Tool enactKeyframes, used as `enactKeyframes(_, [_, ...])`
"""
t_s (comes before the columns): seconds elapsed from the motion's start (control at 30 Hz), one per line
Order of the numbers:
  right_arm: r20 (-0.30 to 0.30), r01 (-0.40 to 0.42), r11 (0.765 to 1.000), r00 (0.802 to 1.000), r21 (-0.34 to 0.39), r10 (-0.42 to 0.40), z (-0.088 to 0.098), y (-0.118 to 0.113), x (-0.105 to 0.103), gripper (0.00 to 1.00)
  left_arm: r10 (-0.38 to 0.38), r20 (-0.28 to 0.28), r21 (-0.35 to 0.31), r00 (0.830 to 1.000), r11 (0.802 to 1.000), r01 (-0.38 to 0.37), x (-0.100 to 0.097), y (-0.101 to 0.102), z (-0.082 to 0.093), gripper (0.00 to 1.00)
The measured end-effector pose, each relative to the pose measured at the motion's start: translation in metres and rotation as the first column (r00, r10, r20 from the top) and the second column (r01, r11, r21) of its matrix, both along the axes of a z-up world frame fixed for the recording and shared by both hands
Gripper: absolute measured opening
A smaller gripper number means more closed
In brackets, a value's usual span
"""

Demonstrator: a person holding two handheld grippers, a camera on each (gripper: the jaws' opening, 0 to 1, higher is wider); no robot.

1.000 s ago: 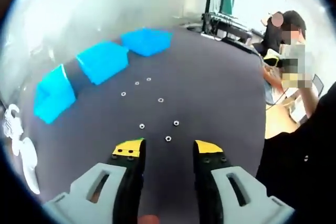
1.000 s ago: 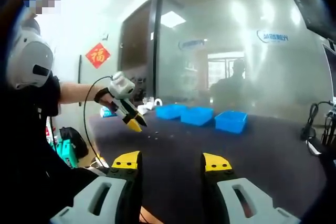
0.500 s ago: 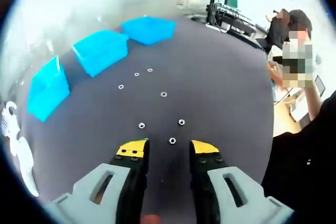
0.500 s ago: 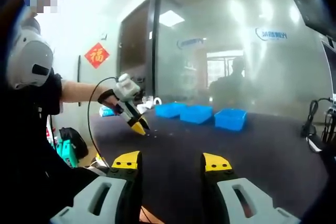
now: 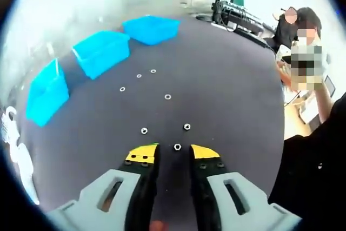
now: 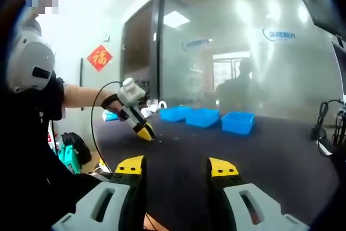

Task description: Sort the screws, nuts, and washers into the corresponding bins

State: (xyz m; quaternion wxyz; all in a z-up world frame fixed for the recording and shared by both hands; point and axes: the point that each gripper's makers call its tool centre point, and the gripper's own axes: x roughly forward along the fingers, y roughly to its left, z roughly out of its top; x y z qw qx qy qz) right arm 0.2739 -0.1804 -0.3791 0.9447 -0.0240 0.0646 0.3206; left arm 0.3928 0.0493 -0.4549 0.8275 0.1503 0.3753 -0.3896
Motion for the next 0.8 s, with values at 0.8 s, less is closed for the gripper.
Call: enactKeyframes(0.8, [0.006, 0.001, 1.000, 1.000, 0.001, -0.001, 0.0028, 0.0005, -0.0007, 0.40, -0.015, 0.030, 0.011, 0.999, 1.000, 0.015, -0.0007, -0.0025, -0.0061, 0.07])
